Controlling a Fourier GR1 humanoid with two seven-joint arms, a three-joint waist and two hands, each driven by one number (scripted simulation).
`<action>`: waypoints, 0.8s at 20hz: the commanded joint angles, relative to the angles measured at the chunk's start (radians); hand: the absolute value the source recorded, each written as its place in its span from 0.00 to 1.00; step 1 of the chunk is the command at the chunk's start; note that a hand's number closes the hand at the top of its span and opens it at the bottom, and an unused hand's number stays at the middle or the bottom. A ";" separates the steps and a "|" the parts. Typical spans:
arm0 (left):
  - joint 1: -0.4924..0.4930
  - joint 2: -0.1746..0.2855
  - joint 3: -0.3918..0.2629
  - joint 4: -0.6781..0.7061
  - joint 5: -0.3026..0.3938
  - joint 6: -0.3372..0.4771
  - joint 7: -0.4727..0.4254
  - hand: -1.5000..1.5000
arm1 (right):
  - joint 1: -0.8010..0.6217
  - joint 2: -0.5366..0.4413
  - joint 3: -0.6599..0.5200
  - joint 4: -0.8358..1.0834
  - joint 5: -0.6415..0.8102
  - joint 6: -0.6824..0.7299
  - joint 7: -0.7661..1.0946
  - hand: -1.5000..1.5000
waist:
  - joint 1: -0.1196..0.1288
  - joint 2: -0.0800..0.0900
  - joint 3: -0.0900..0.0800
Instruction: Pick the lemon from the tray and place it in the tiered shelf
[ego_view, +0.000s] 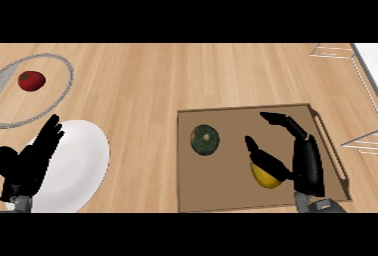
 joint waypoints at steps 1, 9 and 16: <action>-0.024 0.000 0.029 0.020 0.042 -0.040 0.020 0.50 | 0.076 0.114 0.204 -0.063 0.254 -0.121 0.151 0.00 | -0.002 0.003 0.005; 0.008 -0.002 0.039 0.007 0.031 -0.022 0.012 0.50 | 0.092 0.010 0.169 -0.192 0.712 0.135 0.635 0.00 | -0.027 -0.007 -0.002; -0.008 -0.003 0.041 0.038 0.027 -0.037 -0.002 0.50 | 0.070 -0.039 0.267 -0.318 0.756 0.652 0.917 0.00 | -0.010 0.003 -0.002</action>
